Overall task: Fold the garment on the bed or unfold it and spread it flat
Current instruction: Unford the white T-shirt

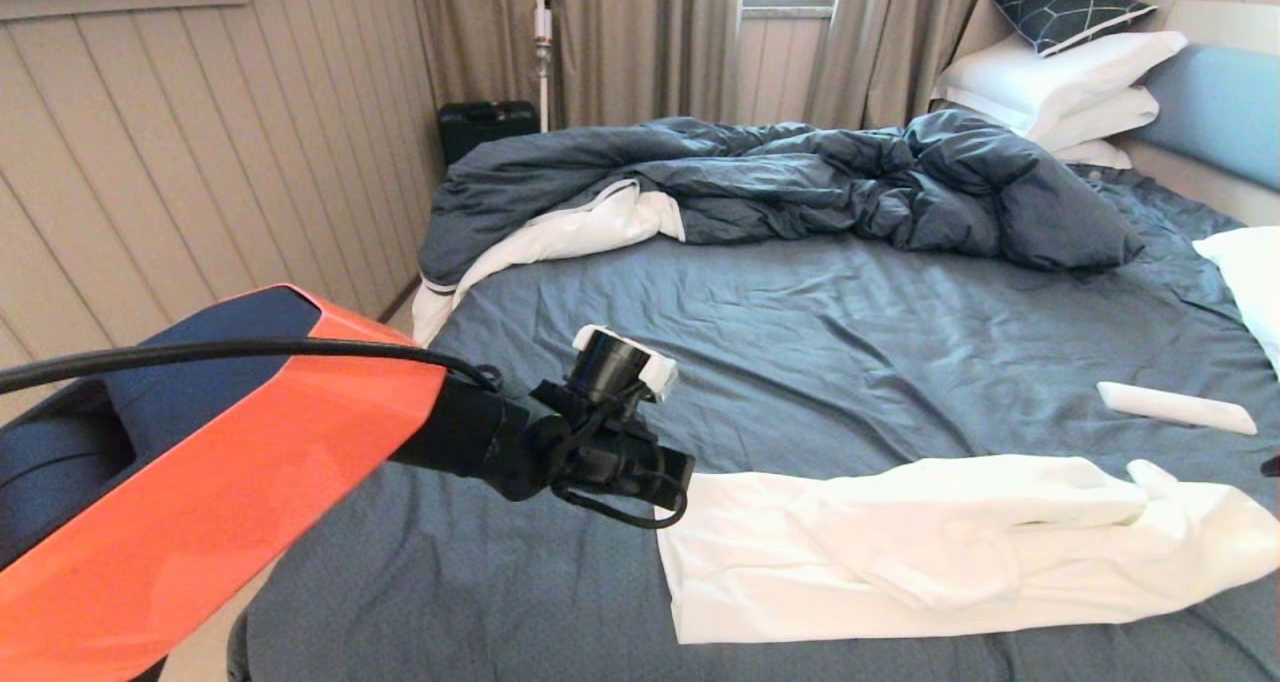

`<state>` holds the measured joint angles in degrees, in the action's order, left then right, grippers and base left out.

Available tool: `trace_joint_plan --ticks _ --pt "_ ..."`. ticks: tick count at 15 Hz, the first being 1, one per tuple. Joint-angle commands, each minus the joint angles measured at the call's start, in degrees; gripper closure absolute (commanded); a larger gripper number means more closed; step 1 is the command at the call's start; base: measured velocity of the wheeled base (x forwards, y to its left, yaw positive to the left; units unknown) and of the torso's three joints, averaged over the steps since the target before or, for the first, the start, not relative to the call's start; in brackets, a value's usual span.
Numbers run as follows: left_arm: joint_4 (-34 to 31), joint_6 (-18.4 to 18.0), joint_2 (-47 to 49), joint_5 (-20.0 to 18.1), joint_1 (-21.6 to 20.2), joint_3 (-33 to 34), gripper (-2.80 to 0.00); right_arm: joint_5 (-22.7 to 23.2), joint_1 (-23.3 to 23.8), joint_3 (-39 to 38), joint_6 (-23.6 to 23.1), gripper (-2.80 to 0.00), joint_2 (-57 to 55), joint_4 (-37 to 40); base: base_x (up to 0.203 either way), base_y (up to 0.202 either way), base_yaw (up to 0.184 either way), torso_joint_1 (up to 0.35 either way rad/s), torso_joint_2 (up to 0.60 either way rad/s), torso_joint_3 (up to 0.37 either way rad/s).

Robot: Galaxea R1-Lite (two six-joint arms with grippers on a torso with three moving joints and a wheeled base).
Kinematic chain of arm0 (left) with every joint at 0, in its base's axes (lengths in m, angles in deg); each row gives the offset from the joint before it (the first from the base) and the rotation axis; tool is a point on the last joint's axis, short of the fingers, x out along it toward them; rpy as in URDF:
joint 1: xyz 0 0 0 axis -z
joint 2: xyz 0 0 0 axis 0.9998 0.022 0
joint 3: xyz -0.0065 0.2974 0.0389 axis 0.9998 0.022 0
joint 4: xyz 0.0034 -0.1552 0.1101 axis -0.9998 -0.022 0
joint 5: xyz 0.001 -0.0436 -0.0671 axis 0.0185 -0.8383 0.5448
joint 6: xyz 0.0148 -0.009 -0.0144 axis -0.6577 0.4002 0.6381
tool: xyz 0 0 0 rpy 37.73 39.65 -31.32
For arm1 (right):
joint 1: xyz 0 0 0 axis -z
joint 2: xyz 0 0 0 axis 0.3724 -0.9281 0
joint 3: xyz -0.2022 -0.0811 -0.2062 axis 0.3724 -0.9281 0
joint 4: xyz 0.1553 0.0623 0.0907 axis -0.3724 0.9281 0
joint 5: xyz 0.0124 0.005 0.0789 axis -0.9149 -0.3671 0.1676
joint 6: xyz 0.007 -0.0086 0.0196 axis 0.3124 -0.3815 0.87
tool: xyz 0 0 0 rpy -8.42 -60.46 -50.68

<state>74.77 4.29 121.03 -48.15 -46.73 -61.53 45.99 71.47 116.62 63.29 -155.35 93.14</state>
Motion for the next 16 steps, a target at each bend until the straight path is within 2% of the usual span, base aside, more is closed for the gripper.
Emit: trace_joint_plan --ticks 1,2,3,4,7,9,10,12,13,16 --pt "0.11 0.14 -1.87 -0.02 -0.55 2.93 0.0 4.48 0.3 -0.81 0.01 -2.8 5.79 4.3 0.0 0.0 0.0 0.0 0.0 0.0" --pt "0.13 0.66 -1.74 -0.1 -1.37 3.94 0.0 6.92 -0.05 -1.05 0.18 -2.8 8.13 8.51 0.0 0.0 0.0 0.0 0.0 0.0" --pt "0.13 2.09 -1.59 -0.07 -1.71 4.46 0.0 8.34 -0.89 -1.49 0.26 -1.21 10.08 10.78 0.0 0.0 0.0 0.0 0.0 0.0" --pt "0.1 3.0 -1.58 -0.03 -1.75 4.91 0.0 9.35 -2.89 -2.23 0.39 0.0 11.84 11.67 0.0 0.0 0.0 0.0 0.0 0.0" --pt "0.0 3.39 -1.84 -0.03 -1.52 5.65 0.0 13.44 -9.39 -3.8 1.58 0.0 15.71 12.76 0.0 0.0 0.0 0.0 0.0 0.0" --pt "0.0 5.98 -1.84 -0.31 -1.33 5.49 0.0 14.49 -14.13 -4.87 4.2 0.0 16.17 12.74 0.0 0.0 0.0 0.0 0.0 0.0" --pt "0.05 6.8 -1.9 -0.77 -1.34 5.39 0.0 14.66 -15.06 -5.15 5.77 0.0 16.15 12.63 0.0 0.0 0.0 0.0 0.0 0.0" --pt "0.0 8.01 -2.53 -2.71 -1.4 5.47 0.0 14.67 -14.8 -5.19 5.86 0.0 15.95 12.62 0.0 0.0 0.0 0.0 0.0 0.0" --pt "-0.21 8.38 -2.34 -5.12 -1.4 5.52 -2.8 14.67 -14.8 -5.25 5.86 0.0 15.95 12.62 0.0 0.0 0.0 0.0 0.0 0.0" --pt "-0.07 8.84 -0.06 -7.0 -1.4 4.36 -2.8 14.7 -14.88 -5.69 5.86 0.0 15.86 12.35 0.0 0.0 0.0 0.0 0.0 0.0"
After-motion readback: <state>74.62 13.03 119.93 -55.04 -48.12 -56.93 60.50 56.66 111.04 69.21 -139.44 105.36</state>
